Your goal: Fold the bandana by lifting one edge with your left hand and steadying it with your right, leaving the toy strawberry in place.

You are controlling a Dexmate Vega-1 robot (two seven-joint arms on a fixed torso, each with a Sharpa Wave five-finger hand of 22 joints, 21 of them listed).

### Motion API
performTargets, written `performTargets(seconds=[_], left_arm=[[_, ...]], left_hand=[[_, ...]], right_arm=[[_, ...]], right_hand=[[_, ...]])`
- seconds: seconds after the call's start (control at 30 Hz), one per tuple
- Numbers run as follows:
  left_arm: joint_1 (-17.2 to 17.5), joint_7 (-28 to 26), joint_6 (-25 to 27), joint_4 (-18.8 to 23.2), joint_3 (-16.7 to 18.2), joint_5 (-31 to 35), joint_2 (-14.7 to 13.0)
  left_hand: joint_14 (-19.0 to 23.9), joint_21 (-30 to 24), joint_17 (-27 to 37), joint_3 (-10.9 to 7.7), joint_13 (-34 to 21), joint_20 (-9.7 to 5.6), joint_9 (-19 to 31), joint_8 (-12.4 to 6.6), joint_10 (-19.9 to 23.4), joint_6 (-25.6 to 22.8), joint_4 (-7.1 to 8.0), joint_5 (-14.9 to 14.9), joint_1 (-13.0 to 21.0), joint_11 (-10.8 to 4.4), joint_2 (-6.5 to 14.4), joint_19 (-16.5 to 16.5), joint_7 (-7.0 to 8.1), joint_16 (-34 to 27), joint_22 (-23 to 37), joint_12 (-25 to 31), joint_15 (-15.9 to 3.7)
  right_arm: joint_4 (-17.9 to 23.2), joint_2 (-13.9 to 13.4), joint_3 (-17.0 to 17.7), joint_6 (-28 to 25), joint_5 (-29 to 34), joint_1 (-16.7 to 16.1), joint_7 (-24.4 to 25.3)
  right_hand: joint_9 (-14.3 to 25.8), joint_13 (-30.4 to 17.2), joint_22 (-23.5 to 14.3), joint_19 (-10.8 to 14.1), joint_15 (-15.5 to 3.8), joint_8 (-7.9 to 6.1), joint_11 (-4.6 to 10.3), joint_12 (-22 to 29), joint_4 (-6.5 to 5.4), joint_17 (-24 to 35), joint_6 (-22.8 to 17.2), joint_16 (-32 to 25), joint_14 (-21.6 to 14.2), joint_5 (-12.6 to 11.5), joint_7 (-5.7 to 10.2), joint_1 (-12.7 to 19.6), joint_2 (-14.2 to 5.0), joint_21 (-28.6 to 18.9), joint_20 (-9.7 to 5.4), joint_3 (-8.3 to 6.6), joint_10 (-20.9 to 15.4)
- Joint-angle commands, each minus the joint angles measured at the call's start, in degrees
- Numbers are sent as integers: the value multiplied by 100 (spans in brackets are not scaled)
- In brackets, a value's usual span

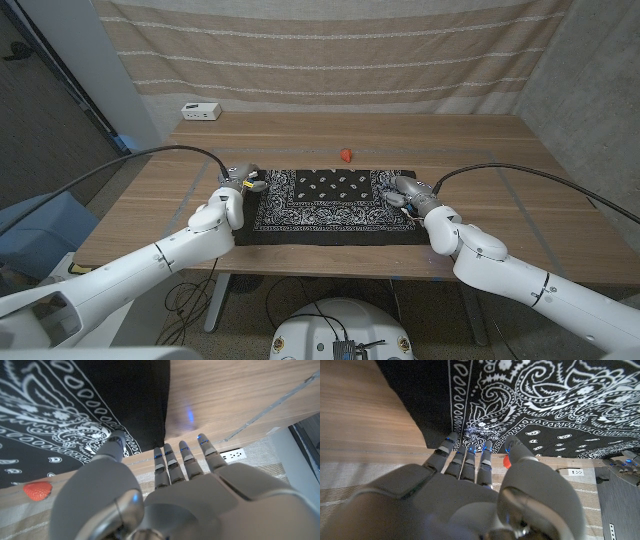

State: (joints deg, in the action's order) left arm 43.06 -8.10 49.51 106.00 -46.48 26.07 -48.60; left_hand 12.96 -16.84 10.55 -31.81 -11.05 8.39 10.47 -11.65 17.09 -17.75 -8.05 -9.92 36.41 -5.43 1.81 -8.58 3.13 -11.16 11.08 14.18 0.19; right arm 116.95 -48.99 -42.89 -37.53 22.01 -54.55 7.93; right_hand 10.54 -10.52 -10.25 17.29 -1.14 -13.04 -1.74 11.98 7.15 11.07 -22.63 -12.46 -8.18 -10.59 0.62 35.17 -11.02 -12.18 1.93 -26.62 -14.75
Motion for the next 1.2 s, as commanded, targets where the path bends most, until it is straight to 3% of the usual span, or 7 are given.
performTargets(seconds=[0.03, 0.13, 0.27, 0.4, 0.53, 0.8, 1.2], left_arm=[[-721, 1089, 288, -279, -825, 617, 98], [-868, 1277, 321, -373, -1034, 859, 154], [-844, 1154, 217, -463, -1034, 995, 229], [-786, 940, 243, -551, -1024, 1192, 338], [-615, 478, 202, -627, -898, 1319, 446], [-56, -718, -131, -388, -262, 1203, 543], [248, -1155, -498, 440, 113, 1500, 381]], left_hand=[[-27, 44, 18, 63, -35, -12, 11, -54, 136, -182, 42, -23, 5, -29, 148, 86, -10, -5, 22, 21, -65], [225, 65, -3, 198, -44, -60, 6, -186, 746, -886, -79, -28, 147, -72, 231, 63, -27, -97, 30, 153, -217], [1125, -35, 21, 326, -89, -200, 14, -374, 1868, -2049, -186, 4, 605, -63, 296, -244, -89, -358, 50, 417, -469], [1779, -182, 87, 282, -209, -245, 34, -528, 2646, -2876, -227, -37, 1206, -81, 528, -553, -130, -607, 78, 666, -677], [2284, -349, 234, 282, -374, -336, 93, -734, 3246, -3554, -219, -51, 1698, -71, 734, -830, -83, -923, 105, 908, -781], [2705, -546, 570, 384, -624, -418, 243, -973, 3566, -3852, -131, -42, 1990, -180, 867, -1095, -238, -1324, 144, 1156, -881], [2713, -593, 757, 400, -804, -425, 343, -1111, 3631, -3938, -102, -77, 2117, -136, 889, -1047, -310, -1427, 173, 1307, -856]], right_arm=[[-91, 29, 51, 55, -66, -50, 4], [-98, 28, 80, 51, -101, -76, 26], [-123, 20, 95, 38, -148, -86, 13], [-120, 5, 75, -26, -150, -65, -39], [-137, -13, 83, -18, -241, -29, -138], [-168, -25, 20, -97, -274, 61, -260], [-266, -7, -43, -72, -298, 115, -245]], right_hand=[[16, -25, -16, 29, -21, 9, 6, 0, -16, 22, -72, -2, -24, 13, -19, 63, -12, -4, -16, -41, -86], [17, -26, -16, 34, -18, 14, 0, 2, -20, 23, -84, -5, -33, 15, -23, 72, -10, -6, -14, -46, -101], [18, -26, -16, 44, -9, 14, -3, 4, -27, 23, -116, -11, -52, 17, -25, 81, -7, -9, -25, -50, -120], [20, -26, -16, 94, -5, -11, -24, 47, -52, 25, -278, -50, -162, 24, -72, 100, 0, -27, -13, -56, -283], [26, -29, -18, 212, 21, -69, -124, 150, -297, 69, -691, -157, -425, 62, -179, -99, 4, -63, -4, 38, -731], [18, -29, -18, 307, 27, -69, -156, 233, -429, 93, -933, -235, -627, 58, -165, -188, -12, -86, 14, 57, -1135], [15, -29, -16, 314, 0, -50, -146, 219, -397, 77, -1008, -225, -647, 41, -175, -110, -29, -80, 14, -9, -1204]])
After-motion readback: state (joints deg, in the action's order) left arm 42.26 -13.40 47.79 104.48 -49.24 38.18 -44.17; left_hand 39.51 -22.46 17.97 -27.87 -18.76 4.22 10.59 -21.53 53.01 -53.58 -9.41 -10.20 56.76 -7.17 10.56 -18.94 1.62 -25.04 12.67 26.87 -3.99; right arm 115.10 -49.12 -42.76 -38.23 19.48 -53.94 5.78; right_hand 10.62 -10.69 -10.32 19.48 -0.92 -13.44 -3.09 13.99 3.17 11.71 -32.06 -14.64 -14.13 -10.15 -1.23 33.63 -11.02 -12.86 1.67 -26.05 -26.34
